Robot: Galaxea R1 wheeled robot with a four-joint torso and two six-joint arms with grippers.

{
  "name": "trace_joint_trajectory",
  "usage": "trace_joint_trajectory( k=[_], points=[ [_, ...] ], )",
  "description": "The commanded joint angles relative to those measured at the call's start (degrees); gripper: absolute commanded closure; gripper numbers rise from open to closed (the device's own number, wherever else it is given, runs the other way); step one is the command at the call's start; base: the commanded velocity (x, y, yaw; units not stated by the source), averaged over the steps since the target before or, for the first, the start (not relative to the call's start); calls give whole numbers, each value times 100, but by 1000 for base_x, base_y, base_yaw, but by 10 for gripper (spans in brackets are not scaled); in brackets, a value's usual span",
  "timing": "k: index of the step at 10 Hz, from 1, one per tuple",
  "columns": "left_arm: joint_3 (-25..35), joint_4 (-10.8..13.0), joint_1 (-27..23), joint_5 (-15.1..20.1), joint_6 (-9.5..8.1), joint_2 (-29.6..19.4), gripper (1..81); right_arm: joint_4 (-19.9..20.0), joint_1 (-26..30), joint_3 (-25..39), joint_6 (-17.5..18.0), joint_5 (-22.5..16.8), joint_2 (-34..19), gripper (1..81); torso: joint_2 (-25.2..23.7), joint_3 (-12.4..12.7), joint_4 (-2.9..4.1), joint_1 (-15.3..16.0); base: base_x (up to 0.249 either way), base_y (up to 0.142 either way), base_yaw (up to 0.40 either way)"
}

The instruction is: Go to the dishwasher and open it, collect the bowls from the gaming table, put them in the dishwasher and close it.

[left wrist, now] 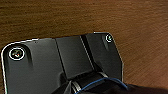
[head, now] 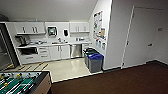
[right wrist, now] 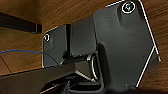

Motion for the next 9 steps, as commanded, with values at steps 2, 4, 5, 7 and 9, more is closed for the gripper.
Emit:
trace_joint_trajectory(
  k=[2, 4, 5, 7, 9],
  points=[
    [103, 84, -326, 65, 6, -79, 10, -65, 258, 85, -5, -165, -66, 10, -2, 2, 0, -5, 65, 0, 0],
    [103, 84, -309, 56, 6, -79, 10, -65, 240, 85, -5, -157, -66, 10, 0, 2, 0, -2, 77, 0, 0],
    [112, 84, -300, 56, 6, -79, 10, -65, 240, 94, -14, -157, -66, 10, 0, 2, 0, -2, 83, 0, 0],
    [112, 84, -291, 56, 6, -79, 10, -74, 231, 102, -14, -157, -66, 10, 0, 2, 0, -2, 93, 0, 0],
    [112, 84, -291, 56, 6, -79, 10, -74, 214, 102, -5, -148, -66, 10, 0, 2, 0, 0, 104, 0, 0]
  ],
)
